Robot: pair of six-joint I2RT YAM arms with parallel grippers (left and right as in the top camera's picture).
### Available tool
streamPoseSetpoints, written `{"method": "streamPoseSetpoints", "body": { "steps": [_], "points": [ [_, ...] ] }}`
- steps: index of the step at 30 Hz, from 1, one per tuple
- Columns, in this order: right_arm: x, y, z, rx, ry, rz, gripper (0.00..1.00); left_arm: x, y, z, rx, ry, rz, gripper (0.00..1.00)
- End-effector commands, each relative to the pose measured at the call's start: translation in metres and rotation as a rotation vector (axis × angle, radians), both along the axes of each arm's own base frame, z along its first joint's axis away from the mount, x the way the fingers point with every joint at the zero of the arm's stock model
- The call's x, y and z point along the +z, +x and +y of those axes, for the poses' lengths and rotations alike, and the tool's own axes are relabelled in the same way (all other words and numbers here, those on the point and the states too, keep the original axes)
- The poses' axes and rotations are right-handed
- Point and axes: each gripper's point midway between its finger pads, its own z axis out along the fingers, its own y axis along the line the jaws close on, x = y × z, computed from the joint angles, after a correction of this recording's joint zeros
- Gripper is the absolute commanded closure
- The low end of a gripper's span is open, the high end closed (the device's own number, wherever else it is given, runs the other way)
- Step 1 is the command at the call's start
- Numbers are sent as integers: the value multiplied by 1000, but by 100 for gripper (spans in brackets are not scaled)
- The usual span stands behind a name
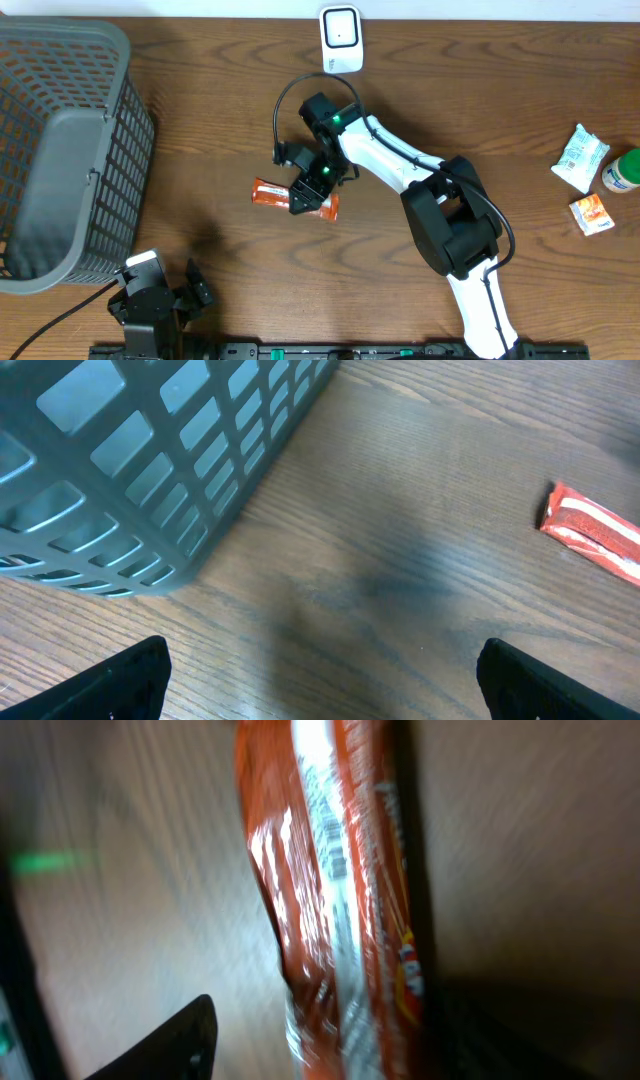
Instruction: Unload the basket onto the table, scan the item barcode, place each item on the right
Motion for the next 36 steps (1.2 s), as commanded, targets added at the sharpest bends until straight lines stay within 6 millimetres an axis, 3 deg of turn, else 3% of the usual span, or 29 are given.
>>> {"method": "streamPoseSetpoints", "body": {
  "steps": [1,8,14,19,21,23,25,26,36],
  "points": [
    [-45,-13,-26,-7,-187,40,37,0,0,2,14,-3,-3,2],
    [-71,-6,-52,-133,-370,-14,27,0,0,2,14,-3,-3,2],
    [-75,-15,-52,-125,-425,-36,27,0,0,2,14,-3,-3,2],
    [-91,-27,-62,-84,-502,-87,25,0,0,2,14,-3,-3,2],
    [-99,-37,-67,-76,-515,-74,35,0,0,2,14,-3,-3,2],
    [-106,-44,-73,-74,-526,-62,51,0,0,2,14,-3,-3,2],
    [-110,-47,-80,-81,-536,-49,79,0,0,2,14,-3,-3,2],
    [-109,-46,-81,-95,-524,-31,99,0,0,2,14,-3,-3,2],
    [-95,-39,-79,-148,-467,58,99,0,0,2,14,-3,-3,2]
  ]
}}
